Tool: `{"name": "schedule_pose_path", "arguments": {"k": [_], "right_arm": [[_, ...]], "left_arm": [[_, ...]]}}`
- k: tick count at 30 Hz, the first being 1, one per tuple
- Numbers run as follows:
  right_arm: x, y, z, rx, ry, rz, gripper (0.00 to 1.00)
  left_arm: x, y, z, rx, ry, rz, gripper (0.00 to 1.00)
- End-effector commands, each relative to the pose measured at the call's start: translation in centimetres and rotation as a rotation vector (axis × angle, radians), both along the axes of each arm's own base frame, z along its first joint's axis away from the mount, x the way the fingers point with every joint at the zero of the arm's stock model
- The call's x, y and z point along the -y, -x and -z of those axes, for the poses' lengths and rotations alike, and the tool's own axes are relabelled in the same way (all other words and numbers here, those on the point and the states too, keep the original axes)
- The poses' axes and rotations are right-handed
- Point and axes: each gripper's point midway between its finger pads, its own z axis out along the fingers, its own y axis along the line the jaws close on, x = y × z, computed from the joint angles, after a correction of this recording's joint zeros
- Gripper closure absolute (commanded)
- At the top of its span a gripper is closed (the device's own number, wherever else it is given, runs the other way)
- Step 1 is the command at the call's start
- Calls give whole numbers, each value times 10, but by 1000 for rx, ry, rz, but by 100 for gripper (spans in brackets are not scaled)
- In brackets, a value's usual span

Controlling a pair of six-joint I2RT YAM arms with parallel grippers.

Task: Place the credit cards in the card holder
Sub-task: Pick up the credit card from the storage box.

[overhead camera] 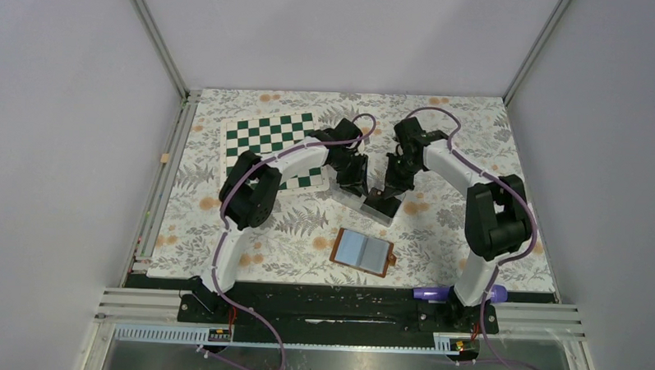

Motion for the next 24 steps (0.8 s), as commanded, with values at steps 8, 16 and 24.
{"name": "schedule_pose_path", "arguments": {"k": [8,16,24], "right_arm": [[9,3,20,-18,202,-54,100],[8,12,39,-78,212,-59,100],[7,15,43,-95,210,-59,100]], "left_arm": [[10,-6,-4,-10,41,19,72],[22,1,-8,-53,125,34,73],[26,1,-15,-49,156,47,77]]}}
